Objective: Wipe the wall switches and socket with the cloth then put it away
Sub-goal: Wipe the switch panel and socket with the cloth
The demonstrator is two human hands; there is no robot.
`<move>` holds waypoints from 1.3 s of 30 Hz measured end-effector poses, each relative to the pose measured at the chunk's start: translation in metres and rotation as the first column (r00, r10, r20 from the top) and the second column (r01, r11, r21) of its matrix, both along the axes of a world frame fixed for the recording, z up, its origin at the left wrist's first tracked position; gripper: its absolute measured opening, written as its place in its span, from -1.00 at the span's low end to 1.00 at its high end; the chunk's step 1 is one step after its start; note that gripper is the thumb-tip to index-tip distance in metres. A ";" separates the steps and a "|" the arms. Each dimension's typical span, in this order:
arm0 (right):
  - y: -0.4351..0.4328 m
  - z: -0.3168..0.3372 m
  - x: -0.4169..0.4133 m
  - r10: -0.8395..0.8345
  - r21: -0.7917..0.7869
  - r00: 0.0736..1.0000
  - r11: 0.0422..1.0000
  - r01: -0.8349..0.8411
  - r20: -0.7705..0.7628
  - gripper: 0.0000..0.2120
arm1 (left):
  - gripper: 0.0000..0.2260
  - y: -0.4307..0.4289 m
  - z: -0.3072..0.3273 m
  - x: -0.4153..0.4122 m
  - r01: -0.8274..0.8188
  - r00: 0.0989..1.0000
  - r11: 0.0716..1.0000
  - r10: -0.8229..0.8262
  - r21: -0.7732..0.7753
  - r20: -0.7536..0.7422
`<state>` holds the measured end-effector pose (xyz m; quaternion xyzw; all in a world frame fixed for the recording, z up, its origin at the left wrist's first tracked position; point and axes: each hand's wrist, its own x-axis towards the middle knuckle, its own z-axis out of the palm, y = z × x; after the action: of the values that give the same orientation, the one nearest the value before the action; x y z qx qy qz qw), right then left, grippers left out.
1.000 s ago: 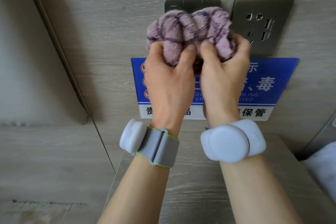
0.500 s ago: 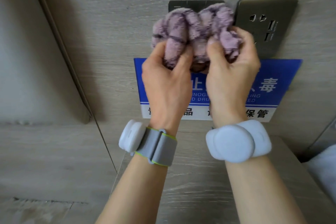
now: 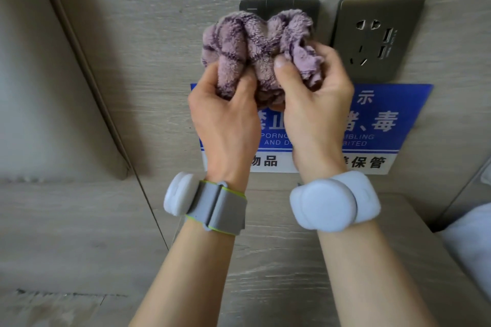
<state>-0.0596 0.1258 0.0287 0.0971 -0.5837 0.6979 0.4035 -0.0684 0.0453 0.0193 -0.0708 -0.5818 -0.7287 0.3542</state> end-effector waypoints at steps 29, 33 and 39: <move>0.011 -0.002 -0.002 0.022 -0.070 0.997 0.997 -0.017 0.068 -0.78 | -0.93 0.010 0.002 0.008 -0.121 0.991 0.981 0.129 -0.153 0.041; 0.000 -0.003 -0.002 0.019 0.009 0.995 1.000 -0.020 0.095 -0.79 | -0.84 0.007 -0.001 0.005 -0.160 0.984 0.987 0.160 -0.001 0.083; 0.011 -0.004 0.000 -0.087 -0.120 0.994 0.988 0.094 0.059 -0.80 | -0.83 0.020 0.001 0.012 -0.062 0.989 0.987 0.081 -0.145 0.126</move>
<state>-0.0592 0.1366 0.0245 0.0268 -0.5540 0.7159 0.4240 -0.0566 0.0655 0.0204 -0.0265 -0.6560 -0.6757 0.3351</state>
